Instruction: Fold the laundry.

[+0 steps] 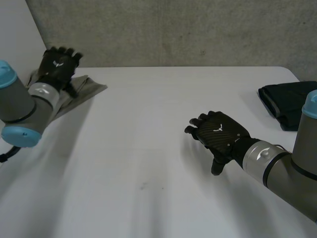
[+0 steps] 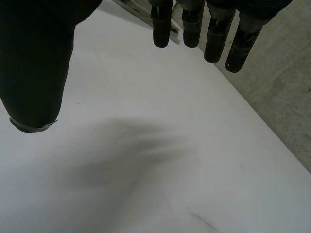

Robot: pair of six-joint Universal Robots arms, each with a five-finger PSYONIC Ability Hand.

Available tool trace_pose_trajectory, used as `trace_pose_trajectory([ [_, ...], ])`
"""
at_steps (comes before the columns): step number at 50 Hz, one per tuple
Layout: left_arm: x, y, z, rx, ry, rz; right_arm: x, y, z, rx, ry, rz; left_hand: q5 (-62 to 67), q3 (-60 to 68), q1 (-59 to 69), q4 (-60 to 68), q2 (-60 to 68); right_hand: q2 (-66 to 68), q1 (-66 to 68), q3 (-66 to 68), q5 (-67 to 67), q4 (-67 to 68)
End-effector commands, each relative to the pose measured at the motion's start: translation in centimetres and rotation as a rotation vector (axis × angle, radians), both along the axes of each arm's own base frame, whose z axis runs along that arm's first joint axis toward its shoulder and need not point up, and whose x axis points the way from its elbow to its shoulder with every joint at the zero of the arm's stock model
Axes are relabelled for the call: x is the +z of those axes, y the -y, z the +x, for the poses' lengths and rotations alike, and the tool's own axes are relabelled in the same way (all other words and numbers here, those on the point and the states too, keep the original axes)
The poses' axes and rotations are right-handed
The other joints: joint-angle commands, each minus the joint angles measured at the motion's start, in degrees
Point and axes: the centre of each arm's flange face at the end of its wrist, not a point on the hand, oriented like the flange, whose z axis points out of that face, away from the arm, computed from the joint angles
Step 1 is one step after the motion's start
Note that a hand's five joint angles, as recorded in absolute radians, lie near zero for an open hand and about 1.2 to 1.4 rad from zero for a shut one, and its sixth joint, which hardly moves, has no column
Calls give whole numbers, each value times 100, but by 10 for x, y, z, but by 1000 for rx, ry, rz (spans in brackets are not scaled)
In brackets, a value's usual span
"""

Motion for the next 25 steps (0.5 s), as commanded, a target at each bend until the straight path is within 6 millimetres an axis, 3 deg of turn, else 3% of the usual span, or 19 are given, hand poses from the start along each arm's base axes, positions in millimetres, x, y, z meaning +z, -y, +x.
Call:
trace_pose_trajectory([
  [1,-51,53,77,175,296,51,-2,1,-2,0,-7,1,-251,-183,-139,-153,-160,-260,-84,-215,-364,-319],
  [7,-73,77,118,245,315,76,-2,1,-2,0,-7,1,-230,-162,-118,-132,-139,-260,-84,-215,-364,-319],
  [10,-82,82,128,251,326,103,-2,1,-2,1,-6,1,-180,-111,-67,-82,-89,-260,-84,-215,-364,-319],
  [25,-112,91,142,244,397,172,-2,3,-1,-1,-3,-15,727,796,840,826,818,-260,-84,-215,-364,-319],
])
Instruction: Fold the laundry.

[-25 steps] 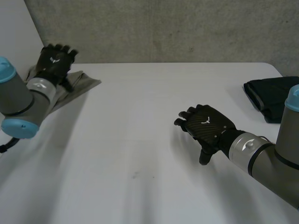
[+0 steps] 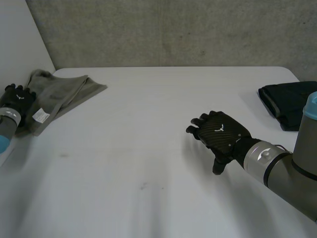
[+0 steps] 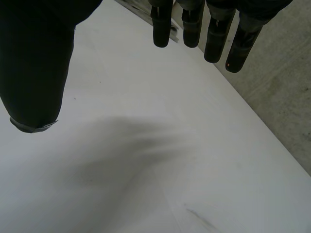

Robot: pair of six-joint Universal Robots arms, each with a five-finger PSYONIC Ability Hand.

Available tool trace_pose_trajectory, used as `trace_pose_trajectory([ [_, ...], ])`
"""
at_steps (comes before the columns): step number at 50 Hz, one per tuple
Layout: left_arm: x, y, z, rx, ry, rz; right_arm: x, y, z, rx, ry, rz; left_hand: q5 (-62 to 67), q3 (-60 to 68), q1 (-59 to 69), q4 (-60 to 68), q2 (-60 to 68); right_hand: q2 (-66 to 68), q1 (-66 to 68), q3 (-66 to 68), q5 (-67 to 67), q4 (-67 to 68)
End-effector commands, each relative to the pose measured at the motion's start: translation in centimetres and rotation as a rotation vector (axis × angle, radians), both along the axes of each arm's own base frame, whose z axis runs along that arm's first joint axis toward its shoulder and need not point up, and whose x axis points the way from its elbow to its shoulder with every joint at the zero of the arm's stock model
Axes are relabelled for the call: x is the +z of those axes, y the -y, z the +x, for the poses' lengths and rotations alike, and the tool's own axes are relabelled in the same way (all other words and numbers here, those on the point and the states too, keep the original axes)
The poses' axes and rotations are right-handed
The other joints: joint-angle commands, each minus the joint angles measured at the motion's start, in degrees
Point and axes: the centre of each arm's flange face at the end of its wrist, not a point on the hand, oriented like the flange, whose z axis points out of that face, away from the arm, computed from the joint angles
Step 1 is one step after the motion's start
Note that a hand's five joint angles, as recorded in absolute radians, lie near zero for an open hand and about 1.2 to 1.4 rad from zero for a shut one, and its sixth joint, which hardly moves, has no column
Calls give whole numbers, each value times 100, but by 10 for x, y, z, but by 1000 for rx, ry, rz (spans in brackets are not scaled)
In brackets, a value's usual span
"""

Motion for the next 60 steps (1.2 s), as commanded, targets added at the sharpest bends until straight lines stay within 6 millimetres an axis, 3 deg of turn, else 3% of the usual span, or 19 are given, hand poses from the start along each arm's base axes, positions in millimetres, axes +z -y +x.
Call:
trace_pose_trajectory([
  [1,-10,2,1,0,4,25,-1,0,0,-1,-1,2,866,926,954,953,959,-260,-84,-215,-364,-319],
  [5,-13,3,1,0,0,35,-3,-1,0,-1,-2,6,2544,2605,2632,2632,2638,-260,-84,-215,-364,-319],
  [10,-12,2,-2,2,-8,31,-3,0,0,0,-3,4,6715,6776,6803,6803,6809,-260,-84,-215,-364,-319],
  [16,8,0,-22,-15,-27,-62,-3,0,0,-3,-3,2,6719,6780,6807,6807,6813,-260,-84,-215,-364,-319],
  [24,93,-51,-100,-153,-356,-211,0,8,-3,-29,7,-18,6719,6780,6807,6807,6813,-260,-84,-215,-364,-319],
  [25,106,-69,-123,-202,-436,-203,0,10,-4,-33,10,-19,6719,6780,6807,6807,6813,-260,-84,-215,-364,-319],
  [28,125,-100,-156,-281,-547,-179,2,16,-8,-61,15,-24,6719,6780,6807,6807,6813,-260,-84,-215,-364,-319],
  [29,137,-124,-178,-343,-616,-157,4,19,-10,-73,17,-30,6719,6780,6807,6807,6813,-260,-84,-215,-364,-319],
  [32,154,-163,-207,-433,-704,-120,6,28,-17,-130,9,-43,6719,6780,6807,6807,6813,-260,-84,-215,-364,-319],
  [33,156,-193,-227,-497,-759,-62,7,30,-19,-147,6,-49,6719,6780,6807,6807,6813,-260,-84,-215,-364,-319],
  [35,154,-218,-243,-551,-797,-4,8,35,-23,-184,0,-59,6719,6780,6807,6807,6813,-260,-84,-215,-364,-319],
  [40,125,-317,-307,-796,-896,286,16,52,-36,-316,24,-79,6719,6780,6807,6807,6813,-260,-84,-215,-364,-319],
  [44,99,-359,-338,-890,-901,432,19,60,-44,-366,41,-76,6719,6780,6807,6807,6813,-260,-84,-215,-364,-319],
  [45,95,-362,-342,-898,-901,444,19,61,-45,-370,39,-77,6719,6780,6807,6807,6813,-260,-84,-215,-364,-319],
  [47,93,-362,-345,-900,-898,447,19,62,-46,-378,39,-77,2907,2967,2995,2994,3000,-260,-84,-215,-364,-319],
  [48,93,-360,-346,-898,-896,443,18,62,-47,-379,38,-74,-281,-220,-193,-193,-187,-260,-84,-215,-364,-319],
  [51,96,-357,-347,-897,-902,426,19,63,-48,-383,36,-79,-281,-220,-193,-193,-187,-260,-84,-215,-364,-319],
  [55,99,-333,-336,-832,-909,385,20,65,-51,-393,37,-77,-281,-220,-193,-193,-187,-260,-84,-215,-364,-319],
  [60,117,-291,-298,-702,-916,313,22,64,-50,-385,37,-73,-281,-220,-193,-193,-187,-260,-84,-215,-364,-319],
])
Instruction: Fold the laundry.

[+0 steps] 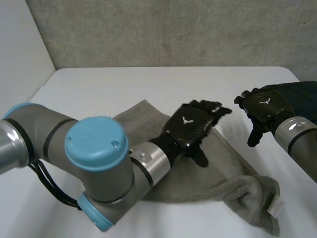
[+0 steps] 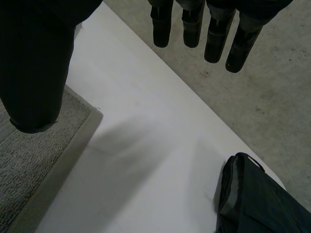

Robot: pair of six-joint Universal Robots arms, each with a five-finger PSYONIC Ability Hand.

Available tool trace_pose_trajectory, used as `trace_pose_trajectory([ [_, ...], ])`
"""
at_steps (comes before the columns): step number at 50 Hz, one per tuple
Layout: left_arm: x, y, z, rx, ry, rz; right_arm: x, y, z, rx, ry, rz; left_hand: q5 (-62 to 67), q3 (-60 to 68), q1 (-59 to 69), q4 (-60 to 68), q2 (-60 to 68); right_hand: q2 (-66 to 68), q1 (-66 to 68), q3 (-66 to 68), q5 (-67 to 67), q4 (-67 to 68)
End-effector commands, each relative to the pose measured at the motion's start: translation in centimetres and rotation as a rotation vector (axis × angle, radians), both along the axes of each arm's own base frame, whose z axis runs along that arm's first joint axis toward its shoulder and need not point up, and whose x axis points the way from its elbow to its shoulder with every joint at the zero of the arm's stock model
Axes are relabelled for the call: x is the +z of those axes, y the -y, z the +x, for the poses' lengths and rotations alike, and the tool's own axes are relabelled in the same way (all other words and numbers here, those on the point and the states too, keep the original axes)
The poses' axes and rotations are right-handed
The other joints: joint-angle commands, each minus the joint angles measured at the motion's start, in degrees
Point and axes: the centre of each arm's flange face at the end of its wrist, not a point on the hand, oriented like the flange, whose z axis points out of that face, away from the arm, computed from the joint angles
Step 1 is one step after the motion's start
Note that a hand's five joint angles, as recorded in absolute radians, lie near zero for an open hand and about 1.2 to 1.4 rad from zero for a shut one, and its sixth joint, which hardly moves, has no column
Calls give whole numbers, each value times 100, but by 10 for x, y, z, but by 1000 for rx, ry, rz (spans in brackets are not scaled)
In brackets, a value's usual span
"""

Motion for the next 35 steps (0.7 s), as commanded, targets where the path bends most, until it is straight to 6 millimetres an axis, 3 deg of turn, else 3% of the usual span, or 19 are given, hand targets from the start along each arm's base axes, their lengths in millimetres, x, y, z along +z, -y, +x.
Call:
trace_pose_trajectory([
  [1,24,59,49,201,10,-18,3,-2,0,11,-2,8,-255,-185,-106,-151,-155,-260,-84,-215,-364,-319],
  [7,31,87,100,347,101,-26,18,-27,-1,54,-39,116,-134,-64,15,-30,-33,-260,-84,-215,-364,-319],
  [13,18,87,130,388,315,-58,16,-51,-5,111,-114,309,69,139,218,173,170,-260,-84,-215,-364,-319],
  [17,-4,76,151,393,532,-27,16,-52,-2,166,-149,277,119,189,268,223,220,-260,-84,-215,-364,-319],
  [23,-15,93,182,502,604,5,9,-42,8,204,-131,220,136,206,285,240,237,-260,-84,-215,-364,-319],
  [29,-15,112,204,585,604,-3,-23,-32,49,296,-104,250,439,508,587,542,539,-260,-84,-215,-364,-319],
  [35,-18,120,220,627,622,11,-40,-25,78,363,-88,262,708,777,856,811,808,-68,109,-22,-172,-127],
])
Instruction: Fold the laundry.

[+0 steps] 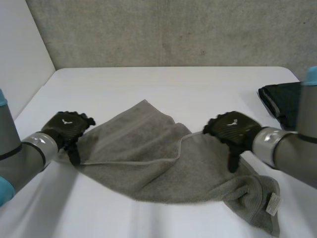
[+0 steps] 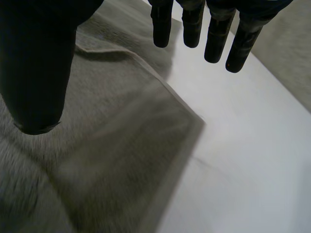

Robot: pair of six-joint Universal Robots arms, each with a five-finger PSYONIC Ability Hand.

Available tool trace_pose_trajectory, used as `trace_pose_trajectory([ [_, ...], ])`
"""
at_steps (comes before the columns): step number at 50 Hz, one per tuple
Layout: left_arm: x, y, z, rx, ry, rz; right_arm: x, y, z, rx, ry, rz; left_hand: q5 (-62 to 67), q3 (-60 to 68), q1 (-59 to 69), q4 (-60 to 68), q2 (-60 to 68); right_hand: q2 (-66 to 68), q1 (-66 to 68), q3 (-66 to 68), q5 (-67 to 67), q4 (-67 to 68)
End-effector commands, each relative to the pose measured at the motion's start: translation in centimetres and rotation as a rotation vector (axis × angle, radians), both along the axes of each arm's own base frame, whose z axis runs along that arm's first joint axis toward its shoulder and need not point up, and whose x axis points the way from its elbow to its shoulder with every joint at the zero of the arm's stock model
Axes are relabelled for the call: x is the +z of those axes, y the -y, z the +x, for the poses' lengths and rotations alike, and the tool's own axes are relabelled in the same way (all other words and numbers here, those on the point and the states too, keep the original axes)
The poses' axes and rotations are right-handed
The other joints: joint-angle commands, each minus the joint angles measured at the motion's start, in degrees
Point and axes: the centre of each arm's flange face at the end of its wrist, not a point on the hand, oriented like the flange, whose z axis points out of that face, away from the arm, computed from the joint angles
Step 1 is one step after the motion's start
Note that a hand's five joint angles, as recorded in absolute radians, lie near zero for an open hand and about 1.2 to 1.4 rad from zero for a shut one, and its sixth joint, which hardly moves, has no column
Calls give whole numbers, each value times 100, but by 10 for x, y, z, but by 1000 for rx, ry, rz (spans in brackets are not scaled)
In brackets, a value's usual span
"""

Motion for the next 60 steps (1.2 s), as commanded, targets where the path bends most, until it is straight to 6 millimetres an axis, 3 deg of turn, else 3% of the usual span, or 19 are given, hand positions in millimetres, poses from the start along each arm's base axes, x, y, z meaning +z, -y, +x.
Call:
trace_pose_trajectory([
  [1,-3,12,20,53,17,-2,-28,13,44,89,32,25,703,623,620,615,616,133,310,178,29,74],
  [8,-17,7,30,0,138,19,-38,27,73,144,48,-17,837,757,754,749,750,1194,1371,1240,1090,1135],
  [16,-30,9,31,-27,125,63,-49,41,85,161,40,-41,1861,1781,1778,1773,1774,1781,1958,1827,1677,1722],
  [20,-36,12,32,-28,124,74,-55,43,86,165,37,-39,2568,2489,2486,2481,2482,2755,2932,2800,2651,2696],
  [30,-47,22,33,-24,129,93,-60,45,88,165,34,-33,3814,3734,3731,3726,3727,3096,3272,3141,2992,3037],
  [39,-48,25,31,-33,131,88,-70,46,87,162,24,-12,6717,6637,6635,6630,6630,2809,2986,2855,2705,2750],
  [43,-48,26,28,-40,133,77,-73,47,87,158,19,-12,6723,6643,6640,6635,6636,3195,3371,3240,3091,3136],
  [45,-47,27,28,-39,134,72,-73,48,88,156,21,-14,6723,6643,6640,6635,6636,4217,4394,4262,4113,4158],
  [46,-45,28,26,-37,128,62,-70,48,88,157,23,-18,6723,6643,6640,6635,6636,5355,5532,5400,5251,5296],
  [49,-36,27,19,-55,127,31,-62,48,87,152,37,-29,6723,6643,6640,6635,6636,6737,6913,6782,6632,6677],
  [56,12,23,6,-70,88,-135,-35,45,82,139,50,-51,6723,6643,6640,6635,6636,6740,6916,6785,6636,6681],
  [60,42,19,3,-55,18,-225,-16,30,72,143,14,15,6723,6643,6640,6635,6636,6740,6916,6785,6636,6681],
])
